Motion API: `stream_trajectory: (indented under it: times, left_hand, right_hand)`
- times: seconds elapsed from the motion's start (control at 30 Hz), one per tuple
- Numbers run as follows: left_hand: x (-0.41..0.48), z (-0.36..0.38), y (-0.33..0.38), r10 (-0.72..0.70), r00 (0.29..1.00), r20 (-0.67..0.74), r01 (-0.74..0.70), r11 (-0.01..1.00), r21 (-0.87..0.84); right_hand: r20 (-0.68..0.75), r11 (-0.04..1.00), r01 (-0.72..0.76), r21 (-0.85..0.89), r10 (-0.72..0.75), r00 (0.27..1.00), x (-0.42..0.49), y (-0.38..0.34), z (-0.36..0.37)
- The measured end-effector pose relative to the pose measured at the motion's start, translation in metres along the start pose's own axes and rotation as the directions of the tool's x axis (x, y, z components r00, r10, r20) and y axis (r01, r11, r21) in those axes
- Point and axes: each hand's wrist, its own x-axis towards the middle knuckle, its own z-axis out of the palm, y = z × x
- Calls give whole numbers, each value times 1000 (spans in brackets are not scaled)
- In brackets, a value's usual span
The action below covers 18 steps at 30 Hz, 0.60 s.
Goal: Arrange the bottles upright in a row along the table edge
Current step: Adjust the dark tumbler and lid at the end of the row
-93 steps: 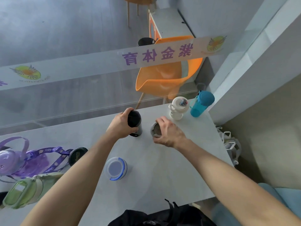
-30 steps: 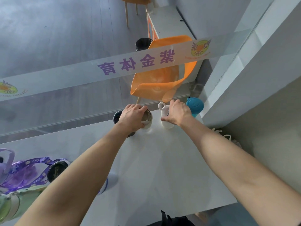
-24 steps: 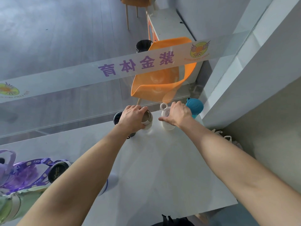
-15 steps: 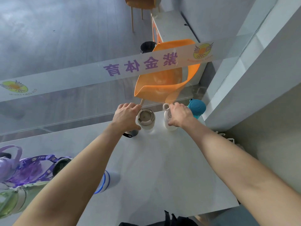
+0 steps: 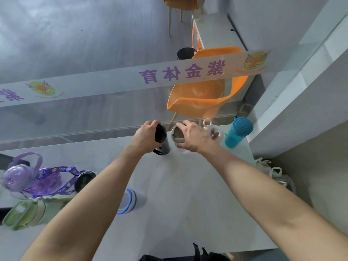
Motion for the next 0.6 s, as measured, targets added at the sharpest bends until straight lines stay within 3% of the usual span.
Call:
stream_trajectory:
  times: [0.37,0.53,0.6]
  left_hand:
    - [0,-1,-6,14,1000,27,-13,1000,-2]
    - [-4,-11,-5,13,995,102,-17,999,36]
    - [-10,-20,-13,5,996,94,-8,999,36]
  right_hand:
    - [-10,997,-71,22,71,997,-3,10,-5]
    - [7,998,-55,-21,55,998,-1,10,-6]
    - [-70,996,-52,-77,47,996,-3,7,-2]
